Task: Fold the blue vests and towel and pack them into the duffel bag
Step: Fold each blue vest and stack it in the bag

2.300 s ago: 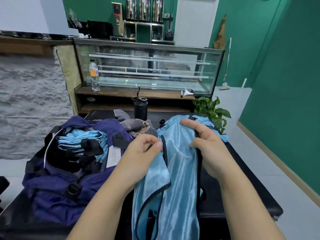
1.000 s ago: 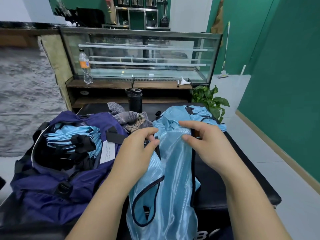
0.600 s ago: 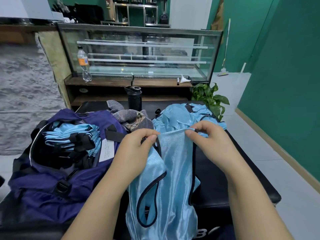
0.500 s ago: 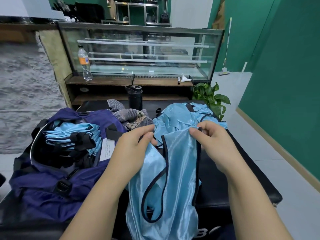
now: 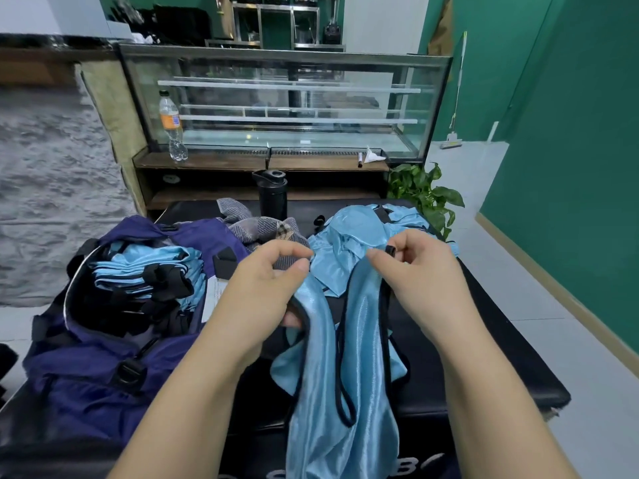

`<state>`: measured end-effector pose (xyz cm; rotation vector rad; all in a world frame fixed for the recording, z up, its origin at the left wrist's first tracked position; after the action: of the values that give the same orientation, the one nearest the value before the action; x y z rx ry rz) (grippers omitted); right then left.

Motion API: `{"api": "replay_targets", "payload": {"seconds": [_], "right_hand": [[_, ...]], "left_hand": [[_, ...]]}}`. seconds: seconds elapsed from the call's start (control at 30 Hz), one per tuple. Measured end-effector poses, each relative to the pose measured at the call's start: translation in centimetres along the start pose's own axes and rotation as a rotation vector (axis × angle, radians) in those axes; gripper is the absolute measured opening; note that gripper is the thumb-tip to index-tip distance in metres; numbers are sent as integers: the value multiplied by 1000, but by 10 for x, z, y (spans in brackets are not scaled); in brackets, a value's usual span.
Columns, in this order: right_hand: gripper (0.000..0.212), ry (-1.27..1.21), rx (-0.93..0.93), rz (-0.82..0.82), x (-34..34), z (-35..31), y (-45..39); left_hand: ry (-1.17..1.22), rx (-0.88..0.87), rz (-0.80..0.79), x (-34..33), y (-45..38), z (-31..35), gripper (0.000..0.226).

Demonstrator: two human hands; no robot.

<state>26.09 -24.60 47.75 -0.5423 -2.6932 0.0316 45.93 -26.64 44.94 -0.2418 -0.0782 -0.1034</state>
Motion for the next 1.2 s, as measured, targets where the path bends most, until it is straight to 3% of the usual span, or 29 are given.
{"api": "replay_targets", "payload": {"seconds": [0.1,0.2,0.27,0.47,0.7,0.87,0.97,1.2], "right_hand": [[28,1,45,-51,-14,-10,6],[24,-28,59,-137,-25,-15,12],[17,-51,56,-198,-27,-19,16],[22,-62,61,-436,-43,-27,30],[30,-66,96,-464,-49,-27,32],[15,-138,65,-507,-50,-24,34],[13,-198,67,-478,-44,-24,31],[18,-417,11,-527,-29,-13,20]], "left_hand": [[265,112,-136,-24,12,3,11],[287,71,-233,-33,15,11,12],[279,30,-276,-34,16,16,26],[-66,-161,-199,-25,7,24,18],[-464,-340,-132,-17,8,42,15],[-624,-450,-49,-13,10,49,15],[-647,-528,-31,-13,8,45,31],[-385,-410,-193,-11,0,10,42]]}}
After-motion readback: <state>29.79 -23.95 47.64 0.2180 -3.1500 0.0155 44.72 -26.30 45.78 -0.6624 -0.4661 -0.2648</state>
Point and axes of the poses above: each hand's wrist, its own y-axis away from the middle knuckle, its own x-axis out of the back of the hand, z = x × y, the point moved 10 cm from there along -y, towards the middle knuckle, and after that the axes turned 10 degrees about -x, right-handed, at the moved point
